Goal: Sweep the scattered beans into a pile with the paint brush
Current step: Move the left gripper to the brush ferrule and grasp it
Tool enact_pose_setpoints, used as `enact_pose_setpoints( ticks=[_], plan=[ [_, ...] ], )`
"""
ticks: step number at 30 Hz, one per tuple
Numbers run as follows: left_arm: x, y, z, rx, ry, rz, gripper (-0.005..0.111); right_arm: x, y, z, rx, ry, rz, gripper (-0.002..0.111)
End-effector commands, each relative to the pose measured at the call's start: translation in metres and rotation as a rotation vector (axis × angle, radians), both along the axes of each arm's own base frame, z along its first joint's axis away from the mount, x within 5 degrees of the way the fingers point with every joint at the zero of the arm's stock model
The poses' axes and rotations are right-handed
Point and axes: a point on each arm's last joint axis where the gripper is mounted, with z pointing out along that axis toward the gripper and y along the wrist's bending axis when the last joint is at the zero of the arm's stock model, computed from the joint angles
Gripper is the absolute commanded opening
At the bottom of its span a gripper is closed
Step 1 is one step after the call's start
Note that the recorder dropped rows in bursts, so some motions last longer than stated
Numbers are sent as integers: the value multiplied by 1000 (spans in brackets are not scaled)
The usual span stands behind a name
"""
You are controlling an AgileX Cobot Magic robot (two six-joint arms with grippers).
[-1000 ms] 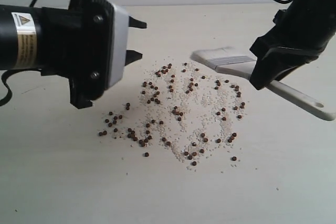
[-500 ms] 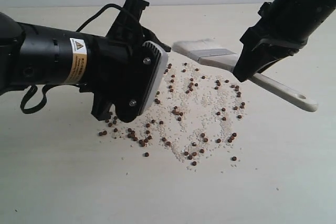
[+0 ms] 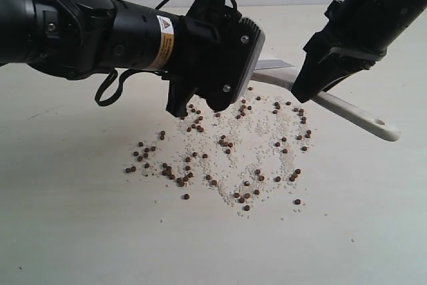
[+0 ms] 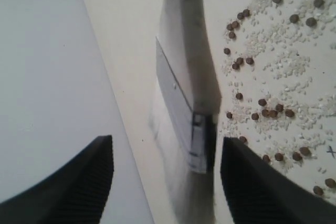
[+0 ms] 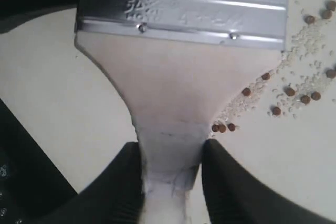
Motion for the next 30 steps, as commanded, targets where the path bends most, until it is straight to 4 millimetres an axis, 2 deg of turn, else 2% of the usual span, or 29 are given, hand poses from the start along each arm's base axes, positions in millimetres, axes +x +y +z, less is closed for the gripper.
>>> enact_pose_setpoints(
  ticks=[1,6,14,17,18,19,21,24,26,30],
  plan=[
    [2,-7,-4,-2,13,-17,59,1,2,3,15,-14,7,0],
    [3,-8,-10,13,17,-25,56,1,2,3,15,-14,7,0],
    [2,-9,-12,18,22,-36,25,1,2,3,18,-13,6,0],
    [0,-11,-12,11,33,-60,5,1,4,4,36,-7,-4,0],
    [-1,-12,-12,15,28,-73,0,1,4,4,35,-4,-10,3],
    [-3,-14,-12,17,24,-82,0,1,4,4,35,-3,-11,6],
    [-8,-18,-12,28,8,-86,0,1,4,4,34,4,-25,19],
    [-17,-26,-12,45,-21,-81,0,0,3,4,35,2,-25,45],
    [-18,-27,-12,32,-5,-77,0,-1,3,6,36,-3,-25,48],
    [-18,-27,-12,22,6,-62,0,-4,2,13,42,-25,-26,48]
  ],
)
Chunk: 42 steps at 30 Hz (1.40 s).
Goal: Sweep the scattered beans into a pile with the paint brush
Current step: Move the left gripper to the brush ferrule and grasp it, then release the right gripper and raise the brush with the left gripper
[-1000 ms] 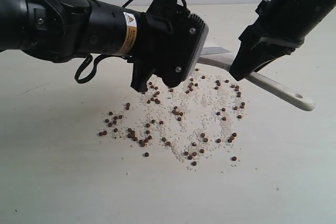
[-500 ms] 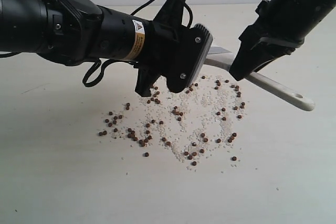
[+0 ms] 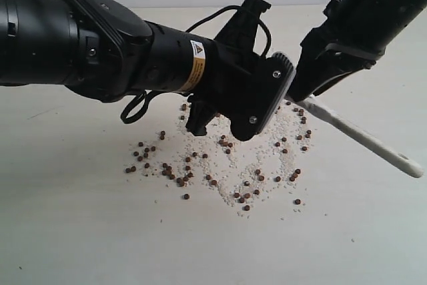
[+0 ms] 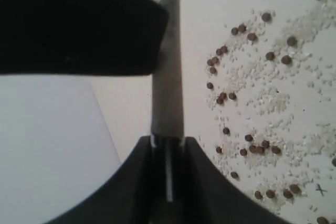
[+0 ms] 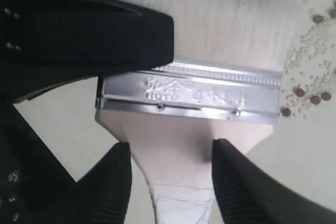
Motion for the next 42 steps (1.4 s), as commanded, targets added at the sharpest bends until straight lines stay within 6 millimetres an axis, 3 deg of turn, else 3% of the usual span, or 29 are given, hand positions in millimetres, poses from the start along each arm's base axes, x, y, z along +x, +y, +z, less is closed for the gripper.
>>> enact_pose_setpoints(
  ticks=[1,5,11,18,23,28,32,39,42],
  plan=[
    [0,-1,2,-26,24,29,0,-3,0,13,19,-50,-1,48],
    [0,-1,2,-56,67,66,0,-3,-6,28,-29,-155,-59,48],
    [5,3,2,-120,152,184,0,-12,-22,78,-93,-419,-204,48],
    [24,22,10,-297,363,385,0,-45,-45,138,-88,-752,-394,48],
    [31,37,21,-431,593,389,0,-77,-55,160,-32,-921,-443,48],
    [42,58,23,-500,792,433,0,-108,-65,159,69,-1126,-521,35],
    [44,72,26,-525,953,377,0,-132,-72,143,139,-1253,-572,23],
    [52,92,29,-570,1064,393,0,-136,-73,112,136,-1149,-597,0],
    [53,100,31,-578,1109,355,0,-133,-72,93,144,-1144,-614,0]
  ],
)
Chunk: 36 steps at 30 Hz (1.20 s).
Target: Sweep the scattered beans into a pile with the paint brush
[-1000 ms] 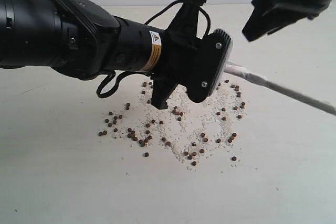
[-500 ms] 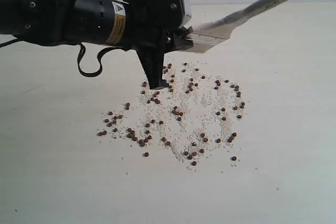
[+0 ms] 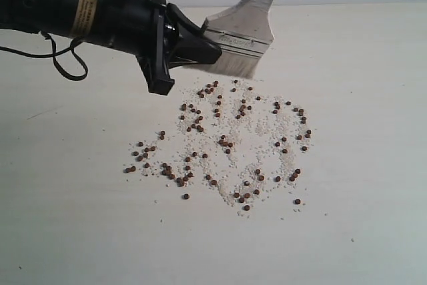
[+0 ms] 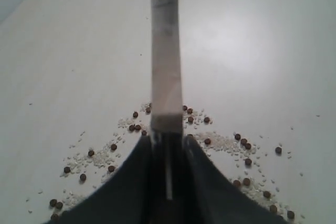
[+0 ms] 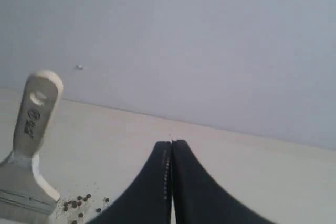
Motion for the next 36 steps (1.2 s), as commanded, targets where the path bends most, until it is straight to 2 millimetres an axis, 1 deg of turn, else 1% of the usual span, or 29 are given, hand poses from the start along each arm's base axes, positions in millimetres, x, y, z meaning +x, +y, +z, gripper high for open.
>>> enact_pose_setpoints(
  ticks=[1,7,10,12,16,19,21,24,28,32,36],
  plan=[
    [0,11,9,-70,54,-40,0,3,0,-26,47,1,-17,0],
    [5,30,14,-129,94,-61,0,18,0,-66,156,9,-81,0],
    [10,42,17,-185,122,-51,0,26,1,-80,149,47,-97,0],
    [13,50,14,-221,148,-36,0,32,2,-85,155,72,-106,0],
    [17,58,-3,-276,174,-12,0,46,4,-93,292,118,-168,0],
    [18,58,-14,-295,196,-13,0,59,7,-96,293,150,-172,0],
    [20,57,-20,-311,212,-18,0,66,14,-98,293,180,-155,0],
    [23,56,-29,-330,226,-8,0,76,32,-95,284,197,-94,0],
    [26,56,-39,-328,241,-3,0,91,59,-84,286,191,-14,0],
    [27,56,-45,-325,249,-1,0,106,74,-77,335,177,0,0],
    [27,56,-45,-328,233,-3,0,114,89,-75,379,201,19,0]
  ],
)
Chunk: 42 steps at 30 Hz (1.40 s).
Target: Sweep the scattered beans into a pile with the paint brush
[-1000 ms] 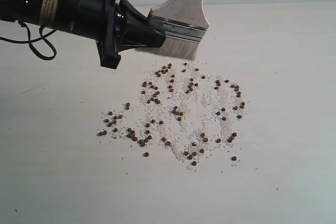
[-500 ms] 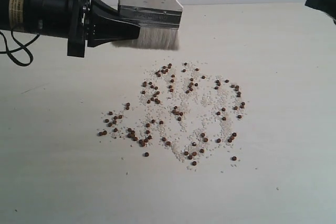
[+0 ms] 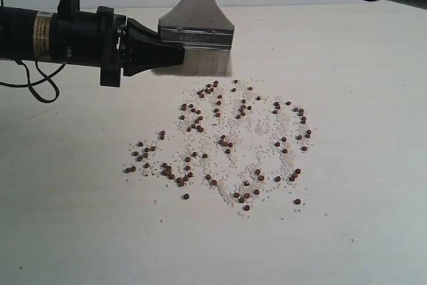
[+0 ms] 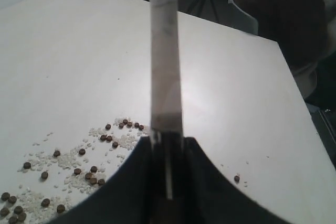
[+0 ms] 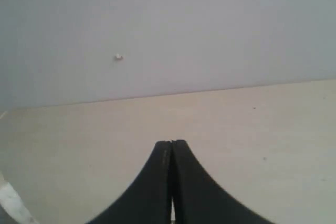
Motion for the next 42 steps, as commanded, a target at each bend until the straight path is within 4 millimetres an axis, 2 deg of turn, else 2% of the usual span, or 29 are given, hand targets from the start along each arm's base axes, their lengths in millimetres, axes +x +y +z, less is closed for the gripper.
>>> enact_pose_setpoints(
  ticks=[1,8,15,28,42],
  plan=[
    [1,0,2,-34,-14,12,0,9,18,4,55,4,19,0],
    [0,0,2,-32,-29,8,0,16,45,7,95,12,72,0],
    [0,0,2,-28,-34,2,0,17,63,15,120,-11,112,0],
    [-1,0,1,-19,-39,-9,0,24,68,10,149,31,101,0],
    [-1,0,1,-19,-39,-9,0,25,67,14,235,27,69,0]
  ],
)
